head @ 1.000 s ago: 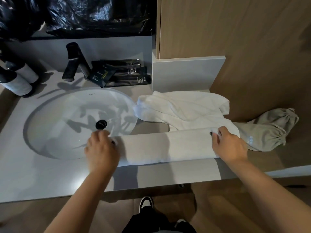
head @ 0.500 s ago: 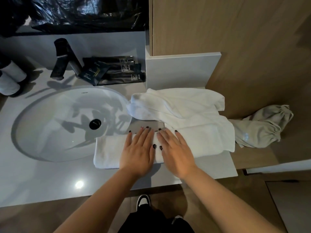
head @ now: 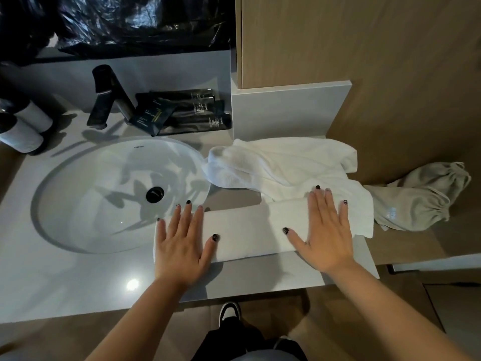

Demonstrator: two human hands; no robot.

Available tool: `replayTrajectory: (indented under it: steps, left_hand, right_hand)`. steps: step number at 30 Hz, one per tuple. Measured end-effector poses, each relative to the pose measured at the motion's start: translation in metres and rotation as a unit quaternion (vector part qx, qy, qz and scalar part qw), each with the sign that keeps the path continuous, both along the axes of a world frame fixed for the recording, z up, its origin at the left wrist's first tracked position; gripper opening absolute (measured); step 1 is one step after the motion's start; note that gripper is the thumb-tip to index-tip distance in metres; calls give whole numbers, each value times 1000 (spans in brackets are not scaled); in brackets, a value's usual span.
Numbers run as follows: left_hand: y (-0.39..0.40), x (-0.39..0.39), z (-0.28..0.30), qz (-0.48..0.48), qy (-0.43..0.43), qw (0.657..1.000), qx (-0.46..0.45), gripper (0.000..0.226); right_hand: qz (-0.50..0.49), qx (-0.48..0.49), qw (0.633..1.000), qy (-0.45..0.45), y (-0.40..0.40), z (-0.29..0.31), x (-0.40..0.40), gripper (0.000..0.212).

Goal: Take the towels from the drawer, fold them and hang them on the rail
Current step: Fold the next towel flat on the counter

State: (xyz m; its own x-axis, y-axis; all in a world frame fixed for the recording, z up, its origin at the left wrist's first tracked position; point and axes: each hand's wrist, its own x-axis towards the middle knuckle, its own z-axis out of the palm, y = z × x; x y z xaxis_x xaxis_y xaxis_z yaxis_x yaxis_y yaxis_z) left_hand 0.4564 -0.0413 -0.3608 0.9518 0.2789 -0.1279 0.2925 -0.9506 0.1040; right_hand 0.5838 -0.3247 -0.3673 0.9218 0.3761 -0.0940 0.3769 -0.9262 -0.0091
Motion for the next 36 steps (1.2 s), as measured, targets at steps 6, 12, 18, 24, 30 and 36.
replayTrajectory:
  steps: [6,12,18,24,30,36]
  left_hand:
    - [1,1,3,46,-5,999,-22,83]
    - [0,4,5,50,7,998,-24,89]
    - [6,13,4,20,36,999,-21,98]
    - [-5,33,6,-15,35,999,-28,96]
    - [-9,30,8,-10,28,999,-20,97]
    - [-7,16,7,22,47,999,2,96]
  right_hand:
    - [-31,-23,999,12,2,0,6,108]
    - [-25,94,993,65,1,11,24,85]
    - [-230,345,907,75,-17,31,29,61]
    - [-353,402,817,214,-33,46,44,43]
    - [-394,429,743,330,-36,65,54,52]
    - [-380,452,704,394,-42,72,42,51]
